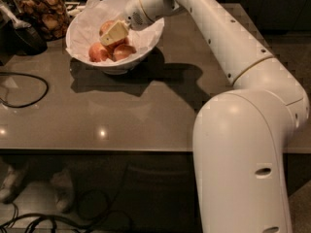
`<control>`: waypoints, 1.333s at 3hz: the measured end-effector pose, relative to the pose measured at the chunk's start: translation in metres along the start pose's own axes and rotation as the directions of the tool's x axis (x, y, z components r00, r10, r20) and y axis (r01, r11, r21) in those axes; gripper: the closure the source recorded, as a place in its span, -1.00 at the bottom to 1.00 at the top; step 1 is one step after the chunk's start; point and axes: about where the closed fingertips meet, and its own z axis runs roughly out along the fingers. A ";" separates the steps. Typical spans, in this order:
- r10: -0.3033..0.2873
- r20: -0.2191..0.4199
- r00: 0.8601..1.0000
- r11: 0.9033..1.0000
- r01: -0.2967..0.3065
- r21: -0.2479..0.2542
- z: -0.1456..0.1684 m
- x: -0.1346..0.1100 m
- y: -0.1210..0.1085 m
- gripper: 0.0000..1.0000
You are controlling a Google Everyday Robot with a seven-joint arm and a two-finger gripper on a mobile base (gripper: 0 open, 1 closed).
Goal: Pick apple from white bowl
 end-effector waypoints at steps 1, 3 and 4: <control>0.000 0.000 1.000 1.000 0.000 0.000 0.000 0.000 0.000 0.29; 0.000 0.000 1.000 1.000 0.000 0.000 0.000 0.000 0.000 1.00; 0.050 0.015 0.999 0.999 -0.050 -0.017 -0.010 -0.005 0.002 1.00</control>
Offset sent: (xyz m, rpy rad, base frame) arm 0.0000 0.0000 0.0000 0.0000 0.0000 0.0000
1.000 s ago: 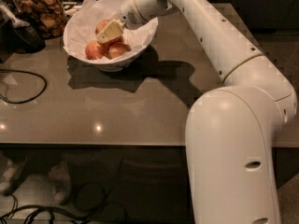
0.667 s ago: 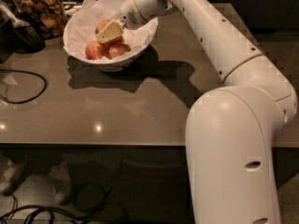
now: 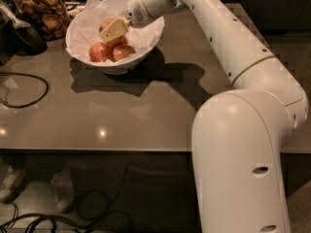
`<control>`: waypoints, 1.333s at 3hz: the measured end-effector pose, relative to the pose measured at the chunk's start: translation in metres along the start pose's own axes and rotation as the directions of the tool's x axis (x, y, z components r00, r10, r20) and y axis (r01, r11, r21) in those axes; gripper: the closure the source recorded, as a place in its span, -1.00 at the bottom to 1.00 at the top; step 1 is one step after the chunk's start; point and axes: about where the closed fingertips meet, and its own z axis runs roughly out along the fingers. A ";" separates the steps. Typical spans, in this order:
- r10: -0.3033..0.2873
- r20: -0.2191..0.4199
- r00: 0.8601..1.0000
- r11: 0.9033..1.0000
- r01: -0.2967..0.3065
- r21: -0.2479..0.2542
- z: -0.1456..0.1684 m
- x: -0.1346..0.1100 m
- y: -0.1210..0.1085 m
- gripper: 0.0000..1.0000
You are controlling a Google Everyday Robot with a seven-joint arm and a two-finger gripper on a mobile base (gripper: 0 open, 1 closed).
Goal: Pick apple from white bowl
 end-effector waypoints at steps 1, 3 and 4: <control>0.037 0.022 0.999 0.999 -0.037 -0.003 -0.021 -0.013 0.000 1.00; 0.068 0.069 0.995 0.998 -0.068 0.007 -0.060 -0.055 0.006 1.00; 0.058 0.092 0.994 0.998 -0.057 -0.017 -0.072 -0.074 0.016 1.00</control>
Offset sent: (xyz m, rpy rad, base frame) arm 0.0020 -0.0387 0.0968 0.0953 0.0371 -0.0922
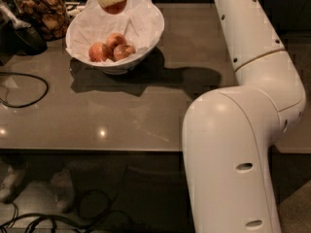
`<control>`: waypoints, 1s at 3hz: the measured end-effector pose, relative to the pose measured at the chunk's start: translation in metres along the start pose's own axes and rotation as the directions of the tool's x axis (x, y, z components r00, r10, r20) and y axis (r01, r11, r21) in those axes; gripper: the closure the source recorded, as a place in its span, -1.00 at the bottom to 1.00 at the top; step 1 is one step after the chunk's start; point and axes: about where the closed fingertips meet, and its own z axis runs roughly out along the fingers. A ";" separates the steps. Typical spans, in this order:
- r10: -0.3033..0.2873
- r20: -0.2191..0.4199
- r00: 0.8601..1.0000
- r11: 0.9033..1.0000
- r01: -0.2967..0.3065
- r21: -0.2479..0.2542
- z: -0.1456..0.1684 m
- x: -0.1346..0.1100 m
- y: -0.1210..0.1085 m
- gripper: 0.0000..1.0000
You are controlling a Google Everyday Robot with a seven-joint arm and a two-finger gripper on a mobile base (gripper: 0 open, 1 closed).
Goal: Pick apple from white bowl
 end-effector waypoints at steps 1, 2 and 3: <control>-0.006 0.016 1.000 0.999 0.006 -0.038 -0.007 -0.020 0.019 1.00; 0.009 0.025 1.000 0.999 -0.008 -0.049 -0.014 -0.040 0.035 1.00; 0.024 0.026 0.999 0.999 -0.023 -0.047 -0.019 -0.052 0.045 1.00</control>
Offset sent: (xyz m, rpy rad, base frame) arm -0.0418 0.0118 0.0805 0.0502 0.0356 0.0323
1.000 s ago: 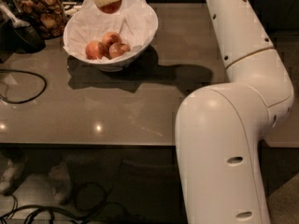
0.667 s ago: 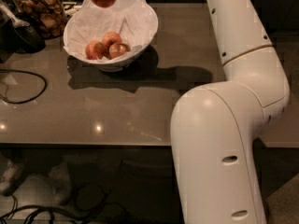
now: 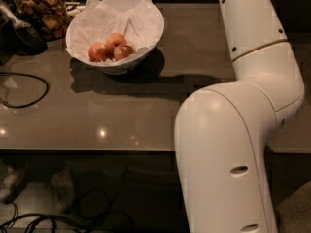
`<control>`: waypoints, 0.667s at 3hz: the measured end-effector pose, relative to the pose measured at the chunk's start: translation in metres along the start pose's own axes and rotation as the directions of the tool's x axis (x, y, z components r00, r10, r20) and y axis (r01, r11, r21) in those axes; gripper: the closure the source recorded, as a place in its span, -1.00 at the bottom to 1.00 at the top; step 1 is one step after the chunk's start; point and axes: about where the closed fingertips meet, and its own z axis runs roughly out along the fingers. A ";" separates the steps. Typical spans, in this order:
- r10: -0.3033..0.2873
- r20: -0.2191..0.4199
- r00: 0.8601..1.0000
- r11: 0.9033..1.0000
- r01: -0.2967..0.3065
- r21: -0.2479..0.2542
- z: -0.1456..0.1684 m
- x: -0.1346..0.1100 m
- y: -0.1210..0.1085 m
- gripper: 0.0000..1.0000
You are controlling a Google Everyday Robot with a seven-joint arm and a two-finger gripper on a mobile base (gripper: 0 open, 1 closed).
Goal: Pick apple from white bowl
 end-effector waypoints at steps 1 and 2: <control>0.038 0.001 0.999 0.999 -0.038 0.010 -0.009 -0.009 0.011 1.00; 0.090 -0.003 0.996 0.996 -0.090 0.023 -0.019 -0.012 0.024 1.00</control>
Offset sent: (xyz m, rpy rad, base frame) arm -0.0608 -0.0145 0.0206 0.0079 0.1214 -0.1076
